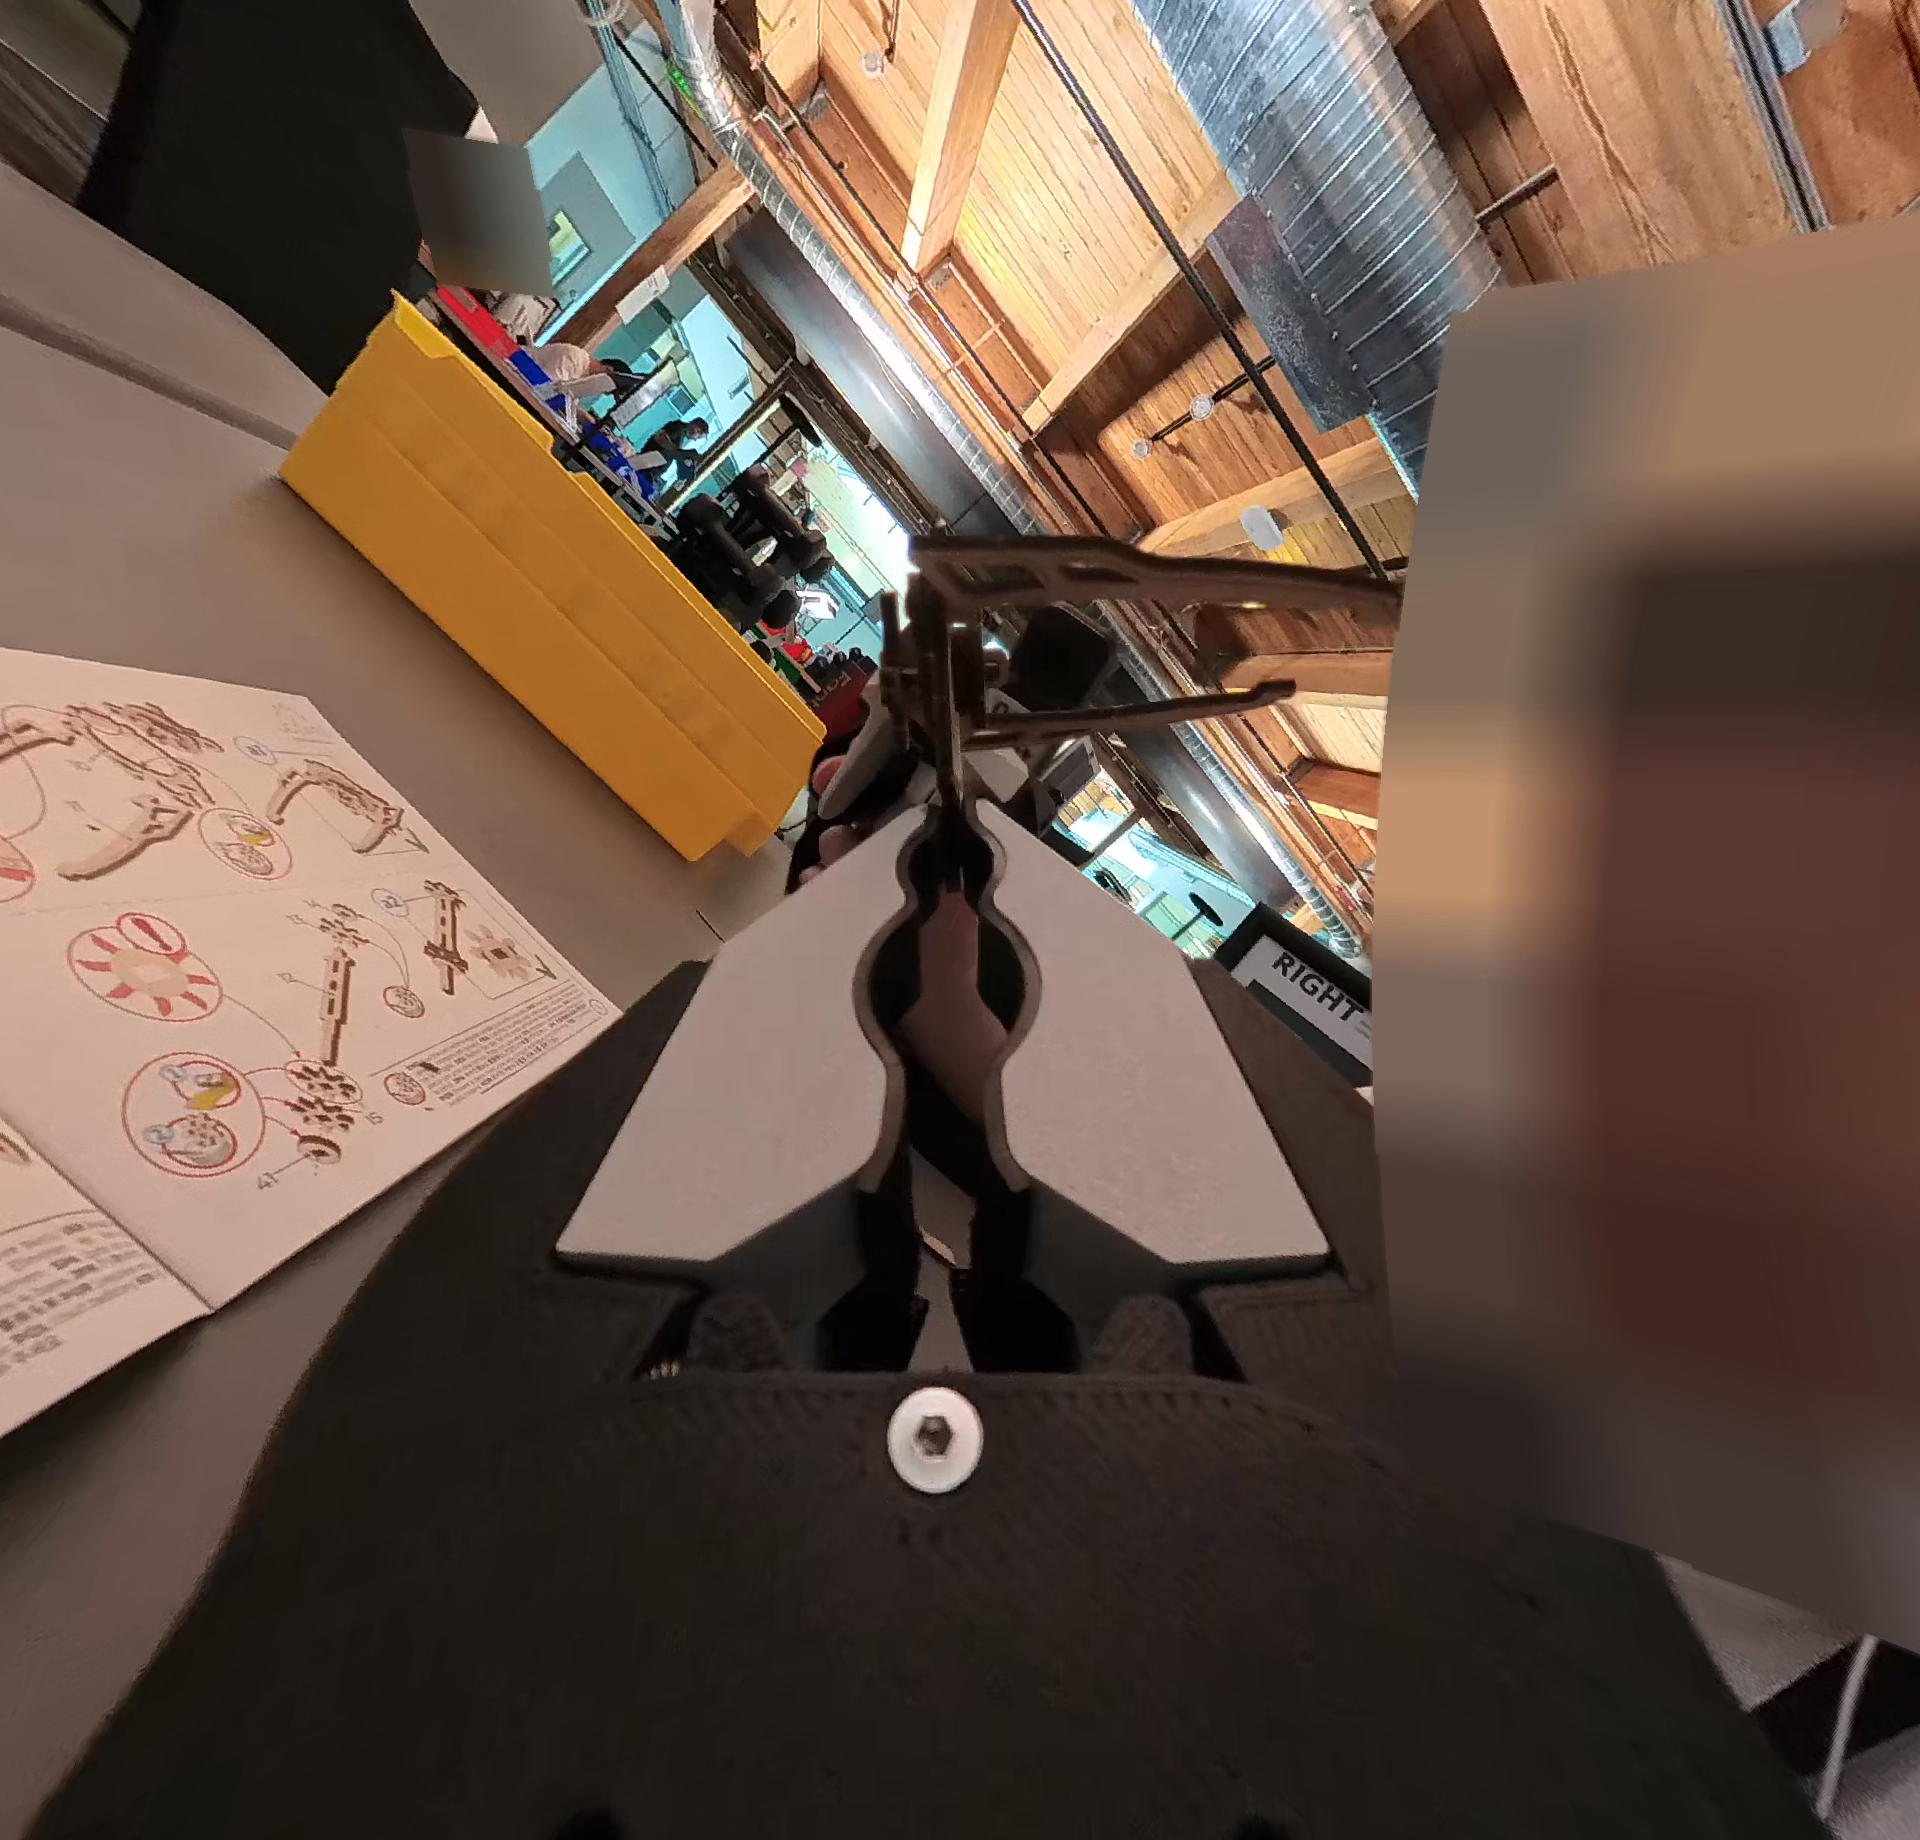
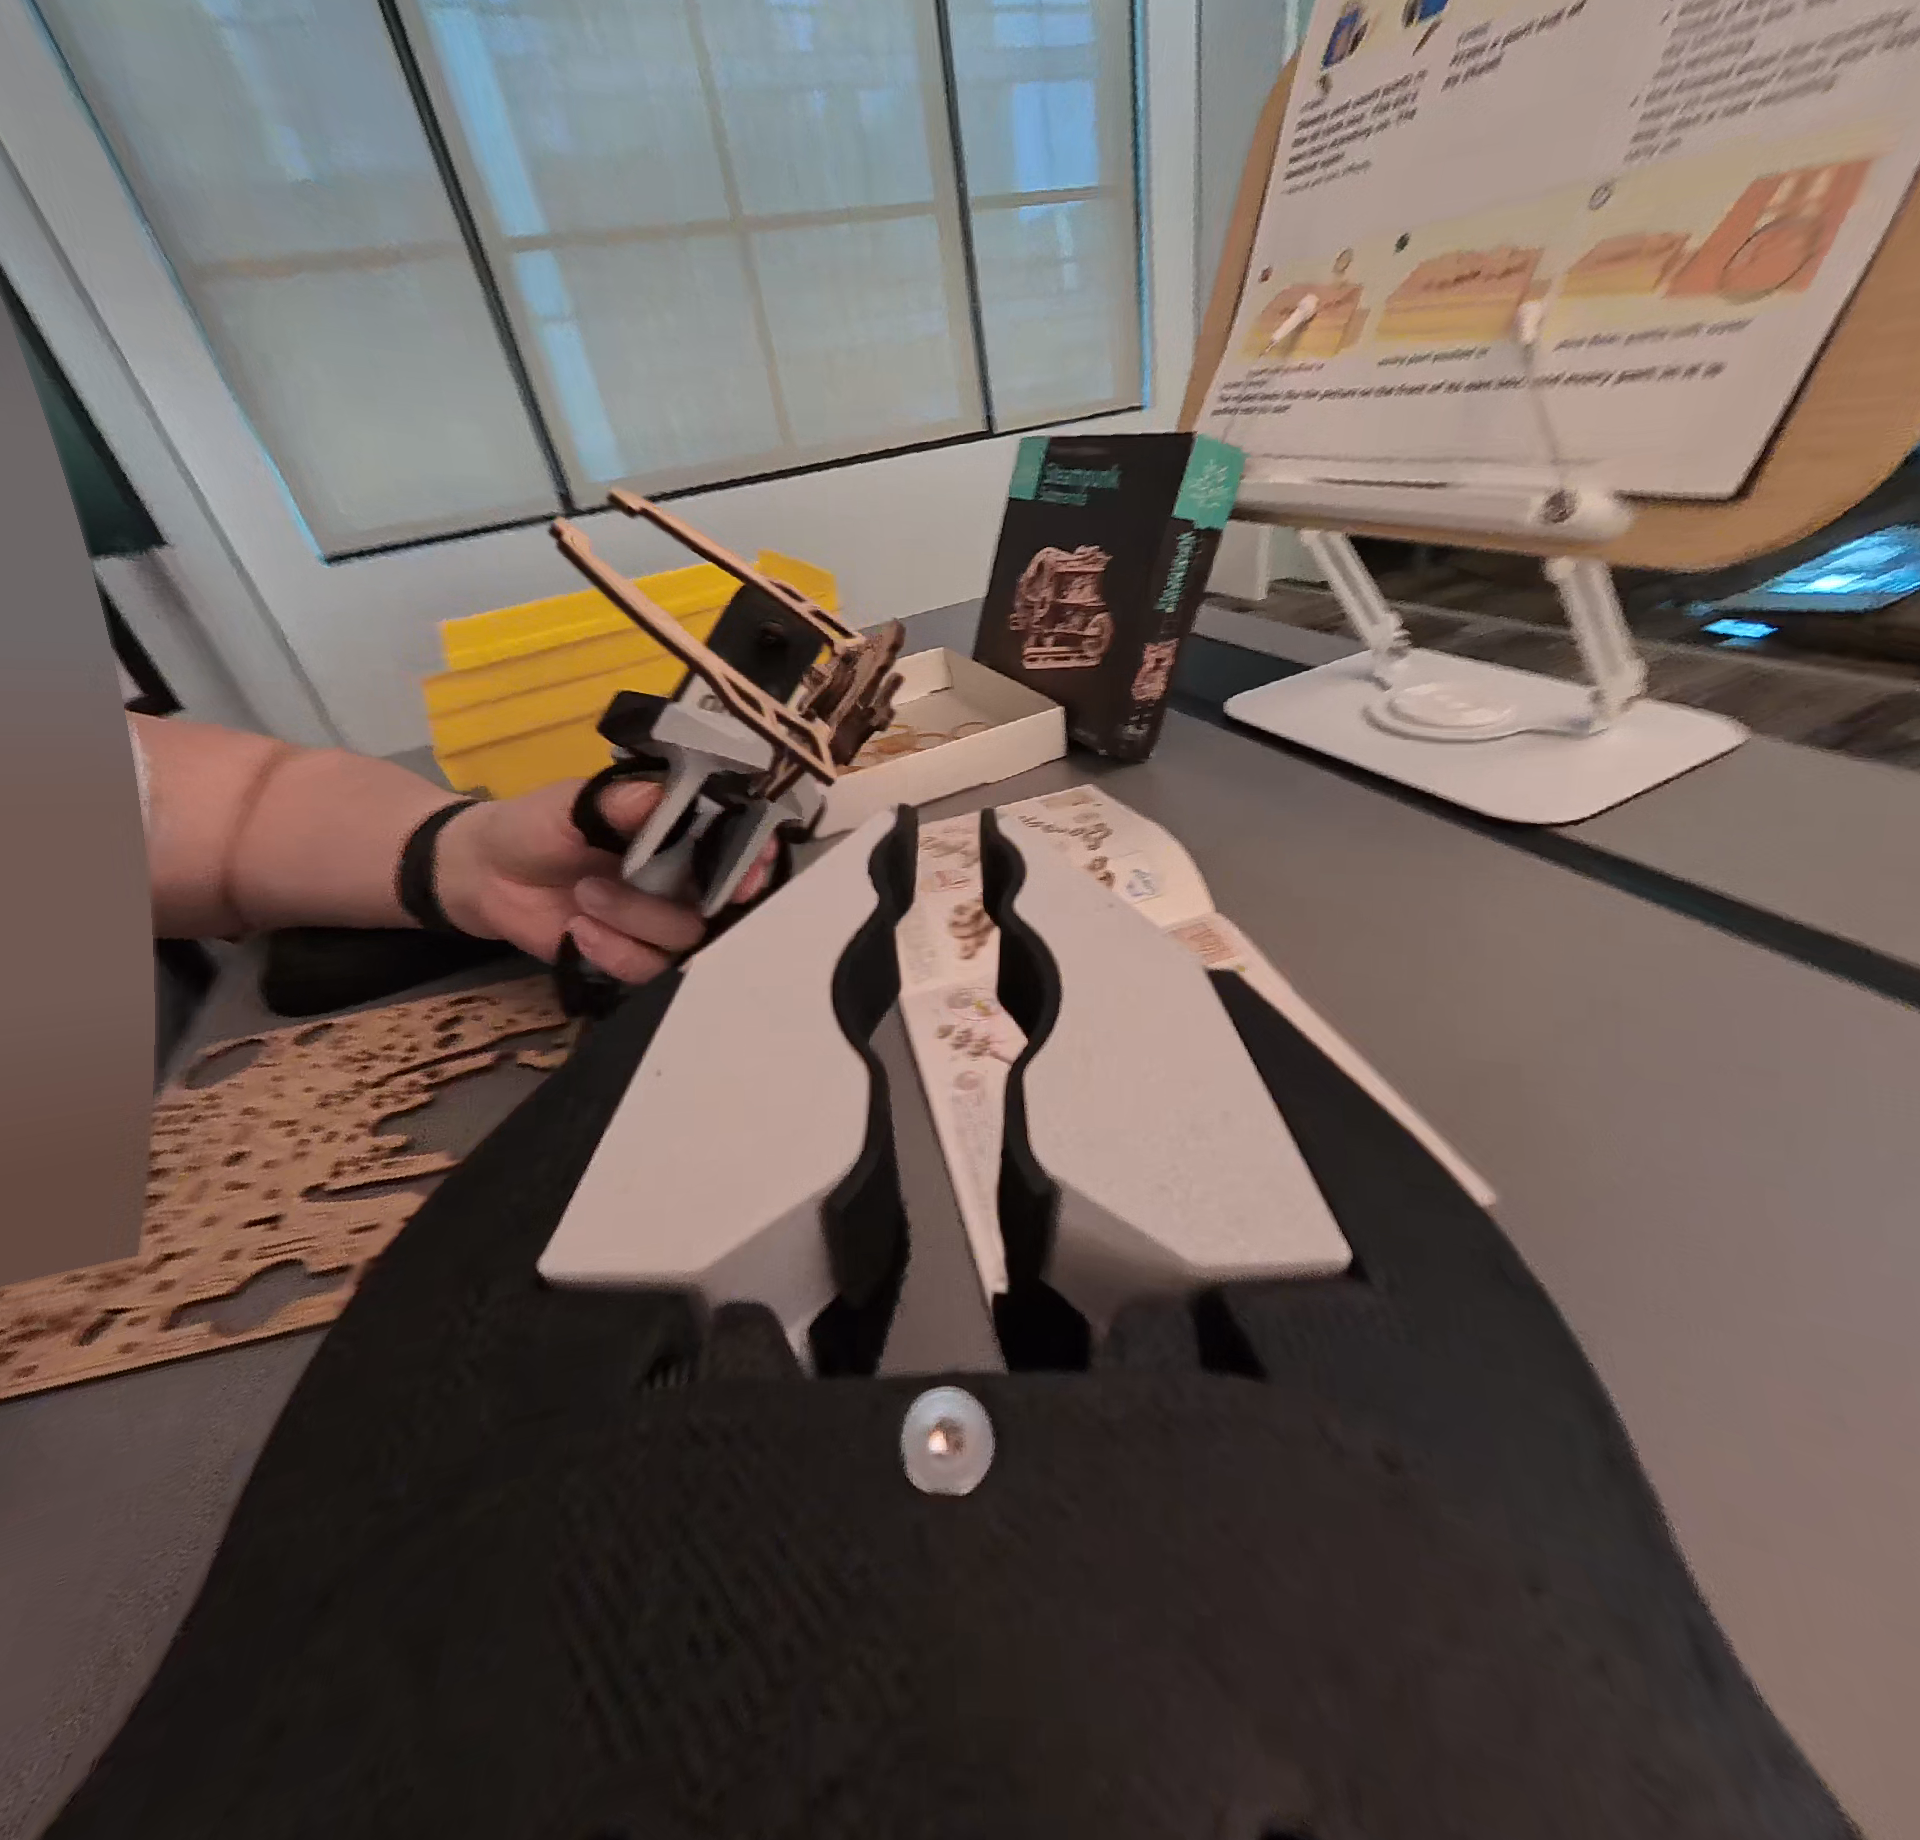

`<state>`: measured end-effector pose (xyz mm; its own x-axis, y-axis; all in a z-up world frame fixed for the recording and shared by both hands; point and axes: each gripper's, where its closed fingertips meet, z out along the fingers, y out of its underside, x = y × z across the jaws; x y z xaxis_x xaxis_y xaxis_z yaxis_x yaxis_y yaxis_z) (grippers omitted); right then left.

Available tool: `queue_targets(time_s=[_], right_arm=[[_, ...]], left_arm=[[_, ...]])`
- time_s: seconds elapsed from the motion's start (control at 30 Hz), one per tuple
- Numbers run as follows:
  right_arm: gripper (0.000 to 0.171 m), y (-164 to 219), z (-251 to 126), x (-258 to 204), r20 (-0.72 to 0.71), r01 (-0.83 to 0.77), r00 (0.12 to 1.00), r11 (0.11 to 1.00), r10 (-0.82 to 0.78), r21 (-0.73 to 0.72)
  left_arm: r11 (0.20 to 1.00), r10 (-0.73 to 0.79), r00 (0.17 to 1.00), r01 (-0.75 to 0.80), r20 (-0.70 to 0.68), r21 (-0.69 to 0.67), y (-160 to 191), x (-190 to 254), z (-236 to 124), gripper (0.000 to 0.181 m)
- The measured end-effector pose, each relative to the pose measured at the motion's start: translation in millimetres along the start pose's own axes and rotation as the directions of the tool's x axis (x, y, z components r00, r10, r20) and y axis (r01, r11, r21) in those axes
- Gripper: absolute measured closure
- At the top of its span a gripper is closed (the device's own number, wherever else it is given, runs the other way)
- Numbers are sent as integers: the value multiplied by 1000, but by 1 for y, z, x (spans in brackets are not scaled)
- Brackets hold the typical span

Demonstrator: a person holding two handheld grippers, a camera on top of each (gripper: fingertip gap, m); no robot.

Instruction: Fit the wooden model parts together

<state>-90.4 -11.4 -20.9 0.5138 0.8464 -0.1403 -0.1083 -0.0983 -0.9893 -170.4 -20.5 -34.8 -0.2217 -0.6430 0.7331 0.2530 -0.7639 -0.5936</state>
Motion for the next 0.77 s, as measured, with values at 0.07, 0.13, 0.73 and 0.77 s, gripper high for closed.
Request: queue_targets(time_s=[0.07,0.13,0.73,0.77], right_arm=[[162,-2,-2,2,-45,74,996,997,-75,-5],[162,-1,-2,3,-73,133,988,991,-135,-22],[170,9,-5,22,-228,289,920,945,-318,-151],[170,9,-5,22,-226,287,921,946,-316,-150]], left_arm=[[1000,7,1000,-7,6,19,-4,-1,-2,181],[999,7,1000,-7,6,41,-8,-1,-4,181],[988,-78,997,81,-27,130,-23,-3,-11,181],[987,-82,996,84,-24,134,-23,-4,-11,181]])
